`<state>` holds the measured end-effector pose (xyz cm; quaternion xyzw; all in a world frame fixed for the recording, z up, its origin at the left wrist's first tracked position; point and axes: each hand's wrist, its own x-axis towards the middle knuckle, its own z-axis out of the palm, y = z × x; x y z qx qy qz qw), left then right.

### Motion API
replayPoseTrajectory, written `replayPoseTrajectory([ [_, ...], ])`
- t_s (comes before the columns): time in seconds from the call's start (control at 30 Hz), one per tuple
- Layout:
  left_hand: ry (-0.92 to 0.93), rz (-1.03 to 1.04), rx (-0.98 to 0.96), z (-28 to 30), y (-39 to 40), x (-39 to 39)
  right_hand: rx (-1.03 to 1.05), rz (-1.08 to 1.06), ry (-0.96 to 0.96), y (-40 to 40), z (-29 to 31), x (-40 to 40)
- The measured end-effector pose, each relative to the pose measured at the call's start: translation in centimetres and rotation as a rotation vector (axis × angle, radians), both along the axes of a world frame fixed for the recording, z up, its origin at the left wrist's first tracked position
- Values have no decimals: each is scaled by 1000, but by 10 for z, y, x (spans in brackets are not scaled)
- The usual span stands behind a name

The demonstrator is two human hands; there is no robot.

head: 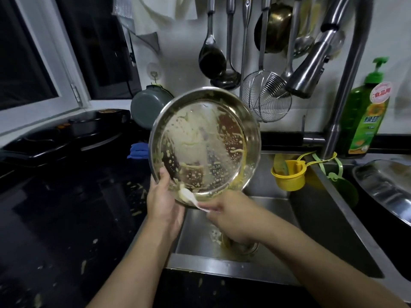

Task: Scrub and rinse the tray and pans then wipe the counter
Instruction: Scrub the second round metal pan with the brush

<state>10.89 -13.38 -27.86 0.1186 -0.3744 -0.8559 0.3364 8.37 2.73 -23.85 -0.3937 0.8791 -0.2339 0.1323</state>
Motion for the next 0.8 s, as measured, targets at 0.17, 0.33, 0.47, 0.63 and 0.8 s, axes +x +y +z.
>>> replayPoseTrajectory([
  [0.17,8,-97,-16,5,2,5,-310,-6,-167,-33,24,-13],
  [0.33,16,-175,26,12,1,9,-84,-13,-182,-8,8,-5],
  [0.47,50,-145,37,10,2,8,-67,-65,-304,-7,23,-8],
  [0.63,3,-179,51,14,1,11,-448,-124,-647,-47,34,12],
  [0.8,7,-149,136,14,-5,12,22,27,-252,-15,33,16],
])
